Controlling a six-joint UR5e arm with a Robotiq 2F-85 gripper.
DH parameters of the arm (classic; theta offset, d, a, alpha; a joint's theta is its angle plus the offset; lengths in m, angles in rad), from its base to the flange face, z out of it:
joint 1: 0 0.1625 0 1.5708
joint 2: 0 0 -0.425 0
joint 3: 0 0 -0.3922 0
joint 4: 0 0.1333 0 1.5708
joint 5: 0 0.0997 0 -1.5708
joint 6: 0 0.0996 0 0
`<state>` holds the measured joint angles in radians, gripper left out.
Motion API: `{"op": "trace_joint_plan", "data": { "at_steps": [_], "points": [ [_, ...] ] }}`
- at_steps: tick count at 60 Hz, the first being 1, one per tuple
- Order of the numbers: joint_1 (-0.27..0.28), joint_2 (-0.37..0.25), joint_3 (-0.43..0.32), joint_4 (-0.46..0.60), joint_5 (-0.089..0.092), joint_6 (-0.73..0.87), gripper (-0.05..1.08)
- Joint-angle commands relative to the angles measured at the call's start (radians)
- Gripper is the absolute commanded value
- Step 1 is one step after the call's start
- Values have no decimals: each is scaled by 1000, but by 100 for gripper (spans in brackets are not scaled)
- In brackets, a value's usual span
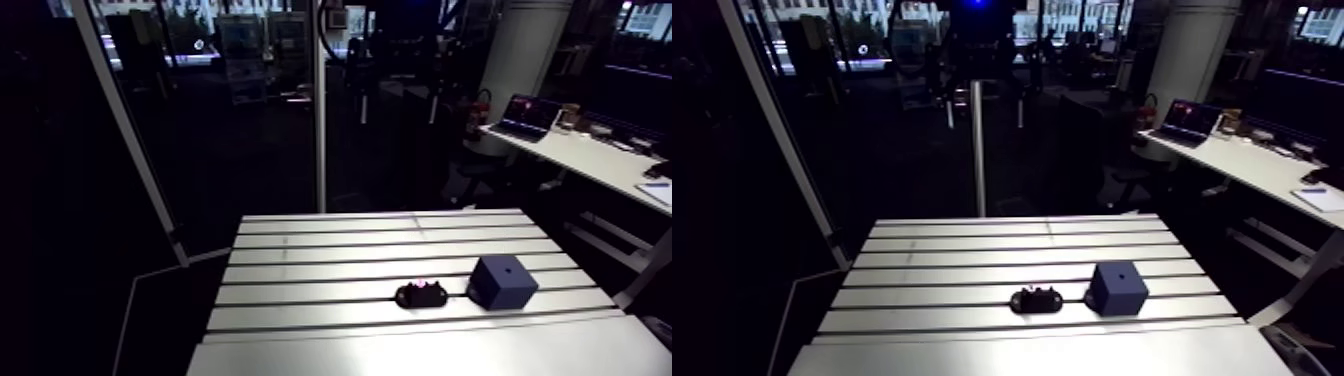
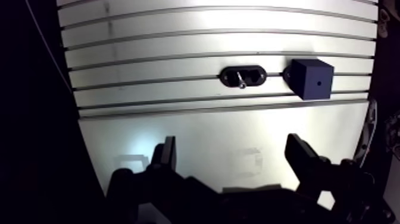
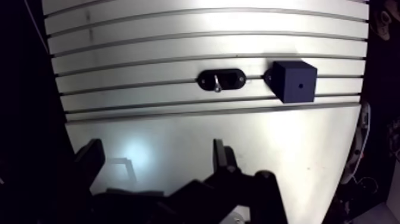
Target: Pick up the M10 bolt and insert it into the hole until fully seated.
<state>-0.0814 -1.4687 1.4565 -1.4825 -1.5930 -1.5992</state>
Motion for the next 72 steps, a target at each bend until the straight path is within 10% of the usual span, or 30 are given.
{"op": "trace_joint_plan", "data": {
  "at_steps": [1,52,64,72],
  "points": [
    [100,6,33,57,57,5,1],
    [75,-16,51,-1,55,5,1],
    [51,-52,49,-61,-5,-6,0],
    [38,-68,62,-76,-9,-40,1]
  ]
}}
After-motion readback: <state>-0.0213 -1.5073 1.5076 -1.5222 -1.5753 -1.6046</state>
